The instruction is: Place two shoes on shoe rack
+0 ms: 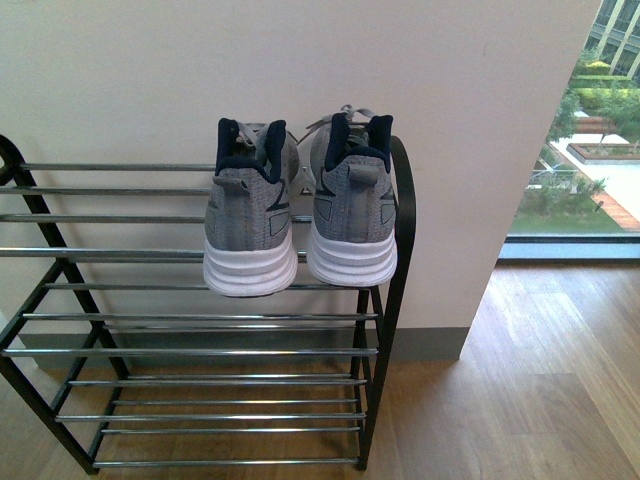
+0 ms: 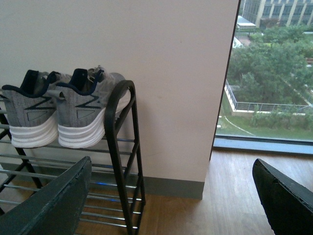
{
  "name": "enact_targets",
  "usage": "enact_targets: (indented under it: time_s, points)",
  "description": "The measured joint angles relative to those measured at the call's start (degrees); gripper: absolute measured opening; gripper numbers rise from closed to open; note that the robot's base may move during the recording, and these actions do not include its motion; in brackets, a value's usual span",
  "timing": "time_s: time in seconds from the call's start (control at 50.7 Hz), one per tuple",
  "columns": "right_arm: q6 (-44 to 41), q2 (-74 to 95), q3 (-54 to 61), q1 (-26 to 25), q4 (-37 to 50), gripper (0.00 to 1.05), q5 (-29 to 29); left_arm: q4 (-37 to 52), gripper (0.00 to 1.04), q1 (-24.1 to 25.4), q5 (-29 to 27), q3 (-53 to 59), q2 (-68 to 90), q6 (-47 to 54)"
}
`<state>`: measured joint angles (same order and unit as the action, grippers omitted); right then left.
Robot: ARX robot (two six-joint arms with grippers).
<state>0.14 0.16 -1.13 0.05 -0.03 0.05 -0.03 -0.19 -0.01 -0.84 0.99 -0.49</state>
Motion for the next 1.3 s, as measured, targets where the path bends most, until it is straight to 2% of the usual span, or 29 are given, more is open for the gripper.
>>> enact_targets:
  time_s: [0.079, 0.217, 0.375, 0.454, 0.592, 0.612, 1.303]
  points:
    - [0.0, 0.0, 0.0, 0.0, 0.0, 0.95, 0.0, 0.0, 0.03, 0.0, 0.0, 0.0, 0.0, 0.0]
    - [0.0, 0.0, 0.0, 0.0, 0.0, 0.95, 0.1, 0.0, 0.22, 0.0, 0.0, 0.0, -0.1, 0.0]
    - [0.0, 0.0, 0.0, 0.0, 0.0, 0.95, -0.1, 0.0, 0.53, 0.0, -0.1, 0.0, -0.1, 0.0]
    - [0.0, 0.0, 0.0, 0.0, 0.0, 0.95, -0.1, 0.0, 0.63, 0.0, -0.1, 0.0, -0.1, 0.0]
    - [0.0, 0.0, 0.0, 0.0, 0.0, 0.95, -0.1, 0.0, 0.95, 0.0, -0.1, 0.0, -0.1, 0.0]
    - [0.0, 0.0, 0.0, 0.0, 0.0, 0.95, -0.1, 0.0, 0.97, 0.0, -0.1, 0.0, -0.1, 0.1]
    - [0.0, 0.0, 0.0, 0.0, 0.0, 0.95, 0.1, 0.0, 0.95, 0.0, 0.1, 0.0, -0.1, 0.1]
